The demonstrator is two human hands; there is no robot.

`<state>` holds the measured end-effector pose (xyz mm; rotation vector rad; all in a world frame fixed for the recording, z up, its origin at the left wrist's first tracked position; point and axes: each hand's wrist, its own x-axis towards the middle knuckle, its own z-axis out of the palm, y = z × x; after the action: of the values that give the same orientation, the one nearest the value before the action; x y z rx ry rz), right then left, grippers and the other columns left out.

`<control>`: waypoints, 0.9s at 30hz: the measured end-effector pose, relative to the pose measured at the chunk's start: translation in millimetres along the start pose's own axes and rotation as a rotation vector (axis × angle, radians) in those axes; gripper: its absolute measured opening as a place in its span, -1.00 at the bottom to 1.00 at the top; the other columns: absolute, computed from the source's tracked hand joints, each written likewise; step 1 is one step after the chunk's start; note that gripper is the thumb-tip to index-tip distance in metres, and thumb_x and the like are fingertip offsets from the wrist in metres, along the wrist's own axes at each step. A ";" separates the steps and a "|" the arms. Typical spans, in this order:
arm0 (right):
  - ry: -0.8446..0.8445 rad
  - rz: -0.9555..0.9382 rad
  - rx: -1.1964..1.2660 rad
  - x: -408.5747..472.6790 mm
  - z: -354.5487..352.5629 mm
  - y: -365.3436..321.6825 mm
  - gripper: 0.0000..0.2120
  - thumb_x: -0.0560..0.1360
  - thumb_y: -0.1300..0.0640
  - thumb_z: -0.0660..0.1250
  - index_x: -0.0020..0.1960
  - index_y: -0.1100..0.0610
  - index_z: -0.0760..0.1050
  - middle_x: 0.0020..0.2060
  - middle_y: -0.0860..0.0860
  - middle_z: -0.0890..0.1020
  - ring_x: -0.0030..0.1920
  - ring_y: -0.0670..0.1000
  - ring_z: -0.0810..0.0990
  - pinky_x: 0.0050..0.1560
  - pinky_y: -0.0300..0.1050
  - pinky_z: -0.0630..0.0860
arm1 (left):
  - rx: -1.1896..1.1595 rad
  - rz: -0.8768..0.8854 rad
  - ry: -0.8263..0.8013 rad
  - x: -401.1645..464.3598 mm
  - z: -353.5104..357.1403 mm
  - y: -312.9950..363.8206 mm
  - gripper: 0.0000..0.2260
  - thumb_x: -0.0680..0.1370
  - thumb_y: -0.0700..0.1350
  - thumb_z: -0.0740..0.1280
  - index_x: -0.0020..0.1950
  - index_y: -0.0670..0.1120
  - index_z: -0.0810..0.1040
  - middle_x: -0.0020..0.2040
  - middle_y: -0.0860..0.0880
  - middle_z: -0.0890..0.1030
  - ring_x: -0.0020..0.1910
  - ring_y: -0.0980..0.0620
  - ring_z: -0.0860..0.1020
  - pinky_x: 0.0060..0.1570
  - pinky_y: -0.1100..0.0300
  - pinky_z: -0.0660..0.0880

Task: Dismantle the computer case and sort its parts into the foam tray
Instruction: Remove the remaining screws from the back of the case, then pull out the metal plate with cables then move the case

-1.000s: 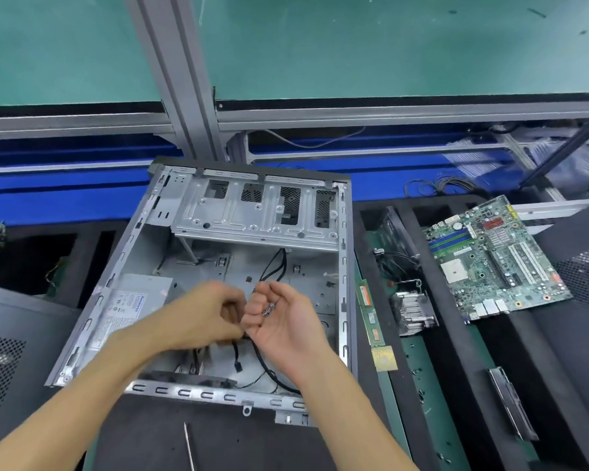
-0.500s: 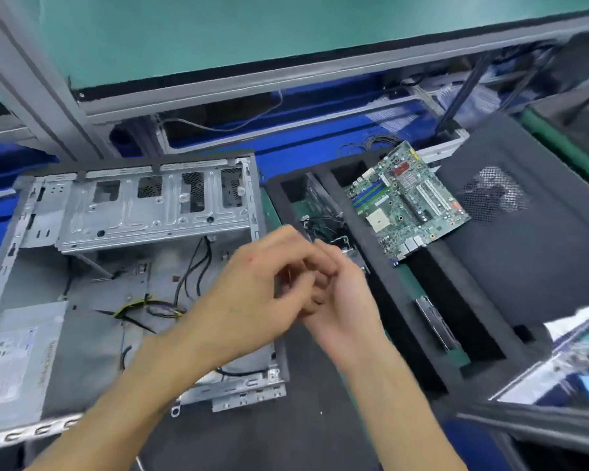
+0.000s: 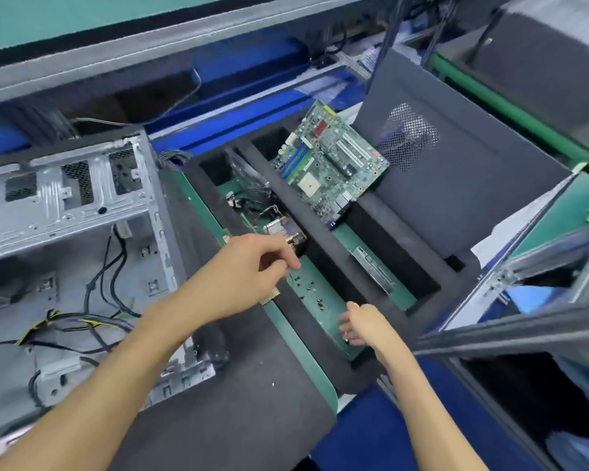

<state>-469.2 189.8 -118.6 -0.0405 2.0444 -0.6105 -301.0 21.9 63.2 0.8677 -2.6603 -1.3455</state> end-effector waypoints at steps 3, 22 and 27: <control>0.025 -0.121 -0.230 -20.2 -6.8 -11.5 -0.47 0.68 -0.11 -0.04 0.28 0.22 0.53 0.03 0.11 0.61 0.01 0.12 0.57 0.25 0.07 0.52 | -0.031 -0.042 0.016 -5.5 -2.4 -7.5 -0.74 0.62 -0.23 0.24 -0.03 0.05 0.67 -0.18 0.12 0.69 -0.17 0.14 0.63 -0.03 0.17 0.55; -0.560 -1.255 -0.419 -255.8 196.5 -165.4 -0.62 0.67 -0.12 0.18 0.40 0.01 0.49 0.25 -0.04 0.61 0.18 -0.13 0.56 0.25 -0.11 0.51 | 0.225 -0.581 0.989 -231.4 -104.5 -136.5 -0.78 0.54 -0.17 0.42 0.19 -0.07 0.62 0.10 -0.03 0.63 0.13 -0.07 0.55 0.18 0.00 0.44; -0.390 -1.427 -1.206 -249.5 251.7 -127.5 -0.44 0.61 -0.34 0.14 0.26 0.13 0.47 0.19 0.13 0.59 0.20 0.18 0.56 -0.09 0.04 0.39 | 0.532 -0.748 0.638 -259.6 -86.7 -169.3 -0.27 0.46 0.15 0.48 0.55 0.00 0.31 0.54 -0.07 0.28 0.53 -0.13 0.21 0.46 -0.09 0.14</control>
<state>-157.4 44.0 34.3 -2.2020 1.4207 -0.0114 20.0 7.5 44.6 2.0602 -2.2245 -0.2228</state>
